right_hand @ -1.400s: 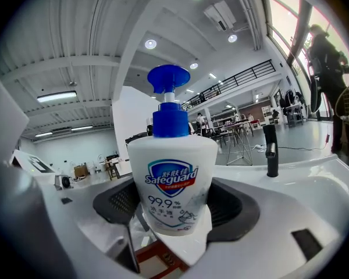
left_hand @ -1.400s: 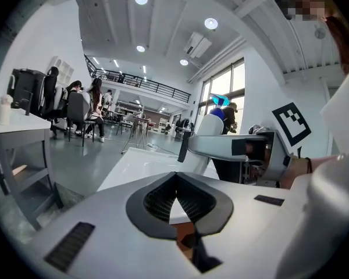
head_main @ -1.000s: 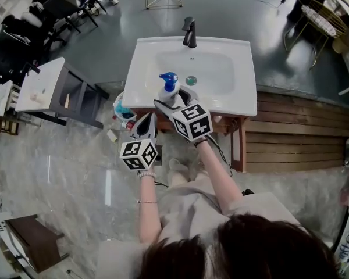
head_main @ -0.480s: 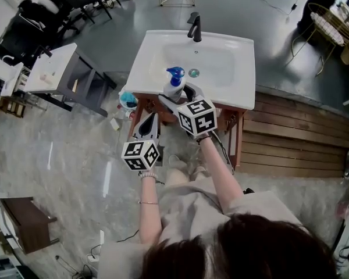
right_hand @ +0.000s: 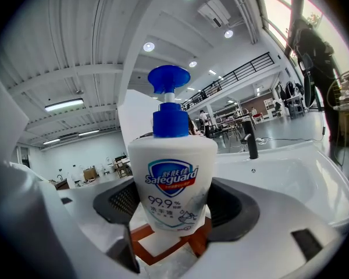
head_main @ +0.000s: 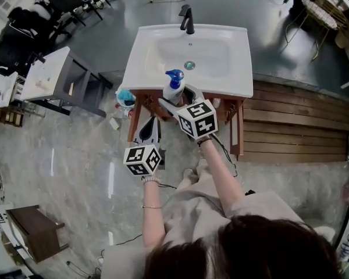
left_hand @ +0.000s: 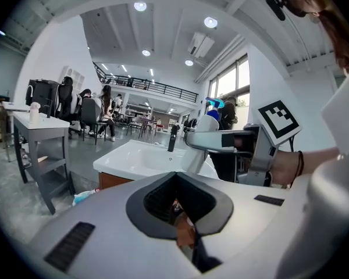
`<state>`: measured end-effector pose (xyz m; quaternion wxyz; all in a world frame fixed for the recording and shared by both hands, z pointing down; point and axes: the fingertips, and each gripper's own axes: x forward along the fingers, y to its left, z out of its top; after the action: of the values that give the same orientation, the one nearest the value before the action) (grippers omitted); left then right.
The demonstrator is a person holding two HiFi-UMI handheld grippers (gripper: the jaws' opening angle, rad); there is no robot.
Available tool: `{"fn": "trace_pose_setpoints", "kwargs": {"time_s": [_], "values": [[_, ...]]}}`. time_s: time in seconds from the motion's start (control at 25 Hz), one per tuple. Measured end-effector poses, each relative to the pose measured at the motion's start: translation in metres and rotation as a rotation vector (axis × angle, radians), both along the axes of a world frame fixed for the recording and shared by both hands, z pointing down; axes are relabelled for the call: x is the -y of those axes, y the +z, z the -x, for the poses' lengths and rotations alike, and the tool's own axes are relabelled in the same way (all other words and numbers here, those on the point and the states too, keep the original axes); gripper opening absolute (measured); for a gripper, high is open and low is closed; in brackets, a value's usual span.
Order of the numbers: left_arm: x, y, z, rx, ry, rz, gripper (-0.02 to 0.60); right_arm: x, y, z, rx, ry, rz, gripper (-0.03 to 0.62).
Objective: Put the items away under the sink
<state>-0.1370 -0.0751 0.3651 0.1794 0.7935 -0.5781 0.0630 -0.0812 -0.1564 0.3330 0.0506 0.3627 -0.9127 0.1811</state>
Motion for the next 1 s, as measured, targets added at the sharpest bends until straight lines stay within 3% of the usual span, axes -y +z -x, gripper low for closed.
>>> {"fn": "trace_pose_setpoints", "kwargs": {"time_s": [0.44, 0.8, 1.0], "values": [[-0.027, 0.038, 0.008, -0.003, 0.053, 0.052, 0.000, -0.023, 0.040, 0.016, -0.039, 0.009, 0.023, 0.357], [-0.011, 0.078, 0.010, 0.059, 0.158, 0.042, 0.000, -0.019, 0.078, 0.021, -0.054, -0.013, -0.018, 0.357], [-0.003, 0.114, 0.027, 0.105, 0.127, 0.034, 0.000, -0.018, 0.111, 0.031, -0.063, -0.086, -0.042, 0.357]]}}
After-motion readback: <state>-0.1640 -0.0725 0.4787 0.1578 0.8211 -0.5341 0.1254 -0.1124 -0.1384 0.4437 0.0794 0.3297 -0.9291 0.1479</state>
